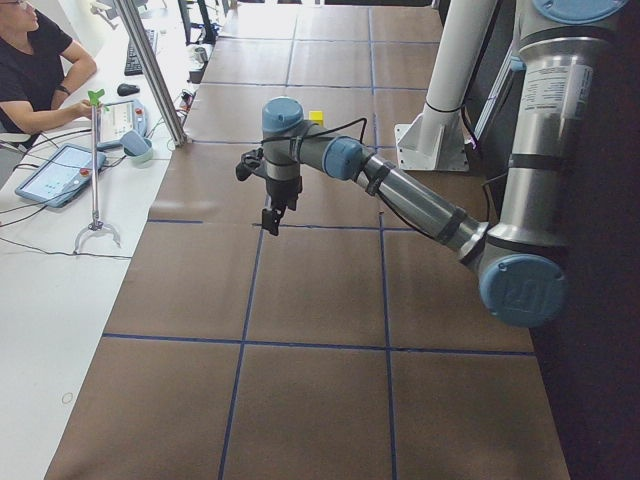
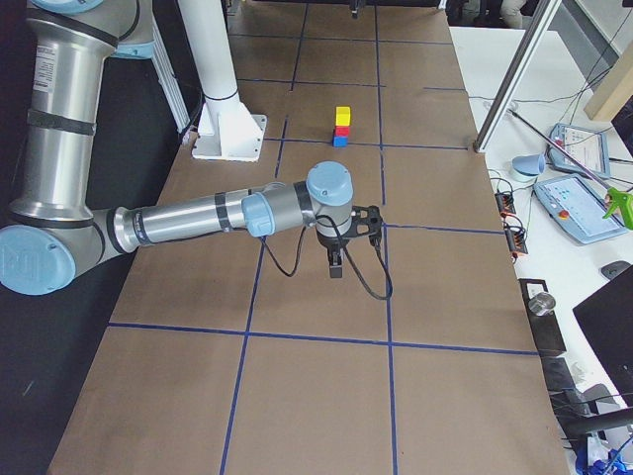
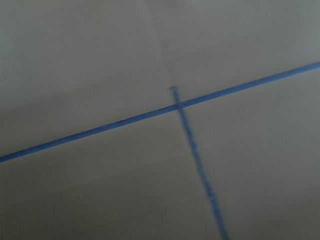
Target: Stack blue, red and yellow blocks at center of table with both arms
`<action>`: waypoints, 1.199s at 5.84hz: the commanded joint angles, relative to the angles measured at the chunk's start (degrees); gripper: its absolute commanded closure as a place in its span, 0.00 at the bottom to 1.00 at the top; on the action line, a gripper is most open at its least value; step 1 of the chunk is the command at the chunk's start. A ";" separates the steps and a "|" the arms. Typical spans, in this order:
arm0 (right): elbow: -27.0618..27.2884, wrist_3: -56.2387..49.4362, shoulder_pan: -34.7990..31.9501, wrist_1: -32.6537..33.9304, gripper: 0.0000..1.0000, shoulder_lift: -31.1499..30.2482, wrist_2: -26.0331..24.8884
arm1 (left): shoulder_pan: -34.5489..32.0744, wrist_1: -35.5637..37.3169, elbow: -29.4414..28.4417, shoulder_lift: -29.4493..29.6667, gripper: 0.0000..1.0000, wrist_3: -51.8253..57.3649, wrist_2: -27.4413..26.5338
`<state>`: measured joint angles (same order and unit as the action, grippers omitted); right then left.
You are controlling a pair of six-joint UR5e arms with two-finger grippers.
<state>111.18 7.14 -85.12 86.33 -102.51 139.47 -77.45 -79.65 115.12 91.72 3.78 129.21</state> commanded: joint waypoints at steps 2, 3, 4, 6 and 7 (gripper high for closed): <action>-0.78 -5.82 -1.28 3.67 0.00 -1.11 -0.60 | -11.66 0.19 -12.54 -6.69 0.00 16.08 6.28; -0.88 -6.52 -1.36 3.58 0.00 -1.29 -0.60 | -11.76 -0.33 -13.68 -7.95 0.00 16.17 7.10; -1.40 -7.31 -1.10 3.58 0.00 -1.20 -0.60 | -11.93 -0.07 -13.69 -8.13 0.00 15.99 7.02; -1.41 -8.72 -1.10 3.58 0.00 -0.85 -0.34 | -12.99 -0.25 -14.22 -10.33 0.00 15.38 7.19; -0.88 -8.64 -1.10 3.58 0.00 -0.50 -0.51 | -12.99 -0.24 -14.22 -10.59 0.00 15.38 10.24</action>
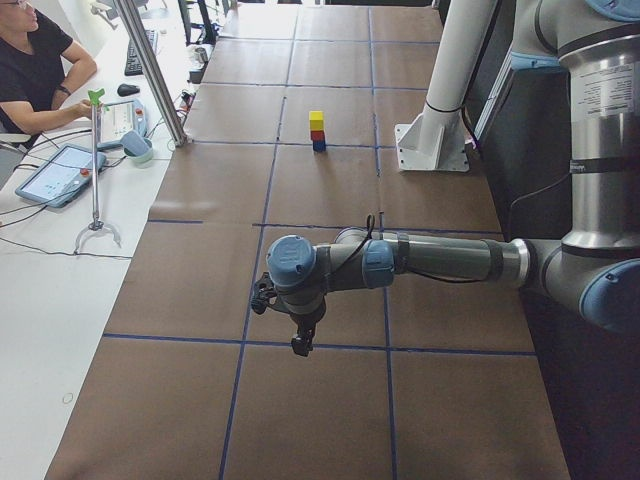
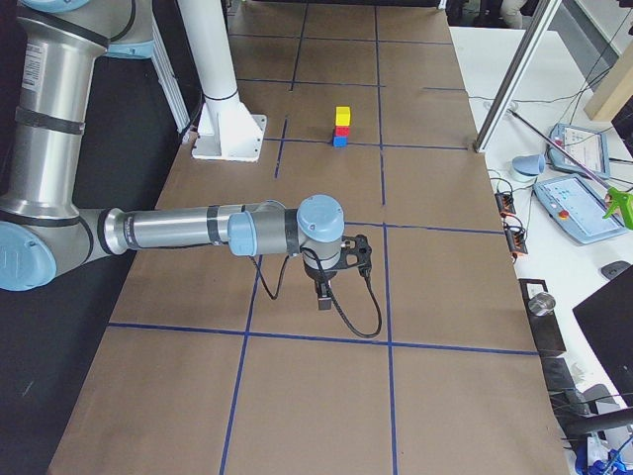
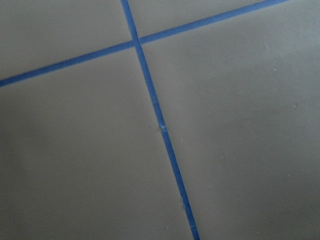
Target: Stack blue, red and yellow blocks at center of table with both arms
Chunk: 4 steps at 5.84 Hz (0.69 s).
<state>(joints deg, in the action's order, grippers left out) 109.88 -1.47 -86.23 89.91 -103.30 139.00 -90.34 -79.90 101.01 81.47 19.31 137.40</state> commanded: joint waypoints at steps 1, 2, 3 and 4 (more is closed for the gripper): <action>0.16 0.06 0.00 -0.09 0.00 0.20 -0.39 | -0.27 0.45 2.85 -3.57 0.00 -0.58 8.00; -0.28 0.50 0.00 -0.09 0.00 0.29 -1.35 | -0.10 -0.51 2.88 -3.77 0.00 -4.85 9.71; -0.81 0.68 0.00 0.00 0.00 0.90 -1.45 | -0.19 -1.91 3.92 -4.38 0.00 -5.33 9.73; -0.90 0.68 0.00 0.00 0.00 0.90 -1.27 | -0.10 -4.62 2.02 -3.61 0.00 -5.16 9.03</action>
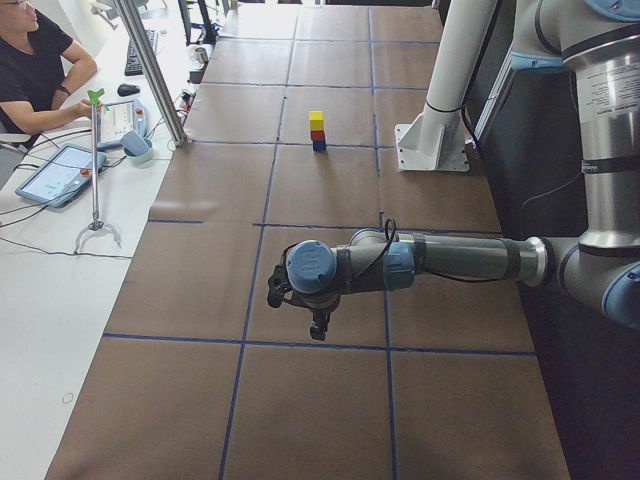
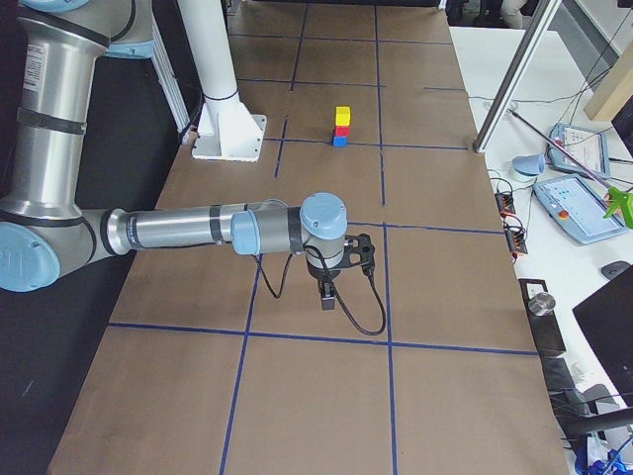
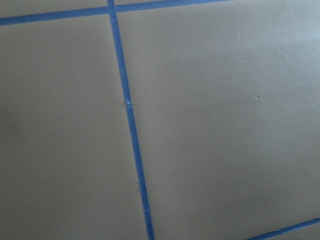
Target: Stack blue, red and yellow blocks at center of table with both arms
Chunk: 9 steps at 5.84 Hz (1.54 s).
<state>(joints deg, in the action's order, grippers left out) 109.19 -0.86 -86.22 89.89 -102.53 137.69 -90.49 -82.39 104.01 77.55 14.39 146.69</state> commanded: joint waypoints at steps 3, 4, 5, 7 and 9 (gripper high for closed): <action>-0.03 -0.81 -0.35 0.11 0.00 -1.08 -0.14 | -0.39 -5.05 0.22 3.66 0.00 -6.65 -6.59; 0.67 -1.25 -1.40 0.02 0.00 -3.09 -0.14 | -0.30 -5.06 -0.55 3.83 0.00 -7.00 -6.51; 0.33 -2.56 -1.23 -0.07 0.00 -3.37 -0.40 | -0.04 -4.97 -0.82 3.66 0.00 -6.92 -6.85; 0.94 -2.57 -1.49 -0.16 0.00 -3.11 -0.67 | -0.12 -7.42 -2.15 2.25 0.00 -6.66 -7.03; 1.64 -2.57 -2.02 0.02 0.00 -3.47 -0.84 | 0.05 -7.69 -3.62 3.04 0.00 -7.01 -15.08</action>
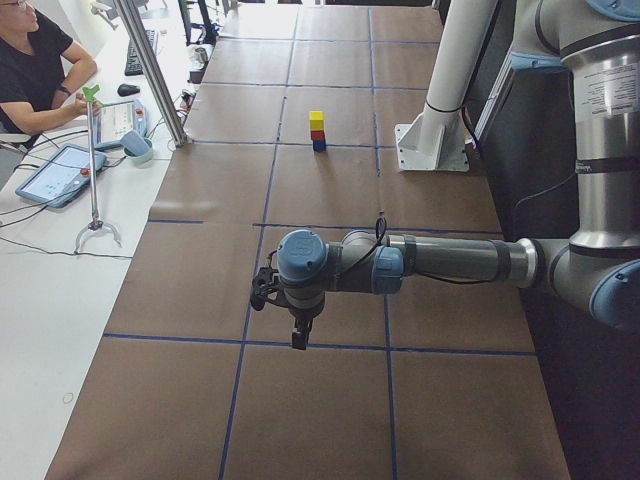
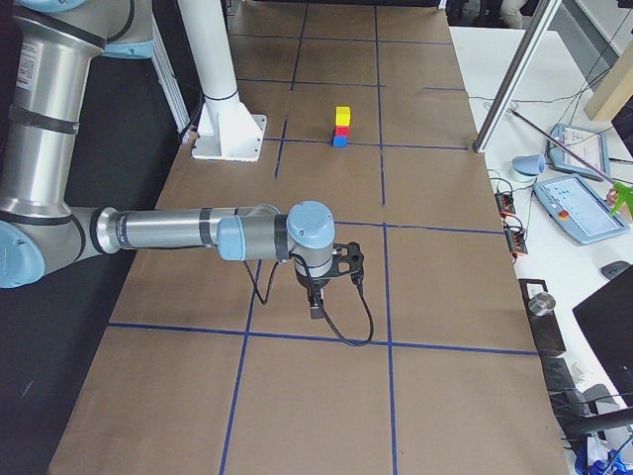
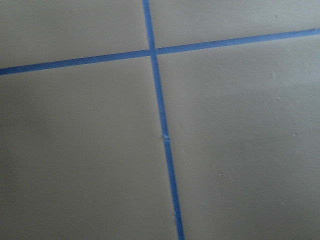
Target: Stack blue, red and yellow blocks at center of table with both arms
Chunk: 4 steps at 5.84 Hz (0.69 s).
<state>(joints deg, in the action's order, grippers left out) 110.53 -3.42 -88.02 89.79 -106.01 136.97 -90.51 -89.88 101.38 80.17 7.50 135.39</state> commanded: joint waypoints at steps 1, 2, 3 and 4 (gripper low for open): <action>0.48 -0.01 -0.39 0.13 0.00 -0.16 -0.13 | 0.07 -0.21 -1.62 0.52 0.00 -0.11 -3.64; 0.39 -0.01 -0.13 0.13 0.00 0.02 -0.13 | 0.16 -0.21 -2.06 0.52 0.00 -0.11 -3.47; 0.22 -0.01 -0.04 0.21 0.00 -0.16 -0.13 | 0.16 -0.30 -2.67 0.60 0.00 0.32 -3.46; 0.48 -0.01 -0.04 0.82 0.00 0.19 -0.13 | 0.33 -0.39 -2.07 0.78 0.00 0.41 -3.38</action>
<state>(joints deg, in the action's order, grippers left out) 110.89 -3.43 -88.11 90.18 -106.02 136.85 -90.29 -90.18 99.11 80.81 7.75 131.96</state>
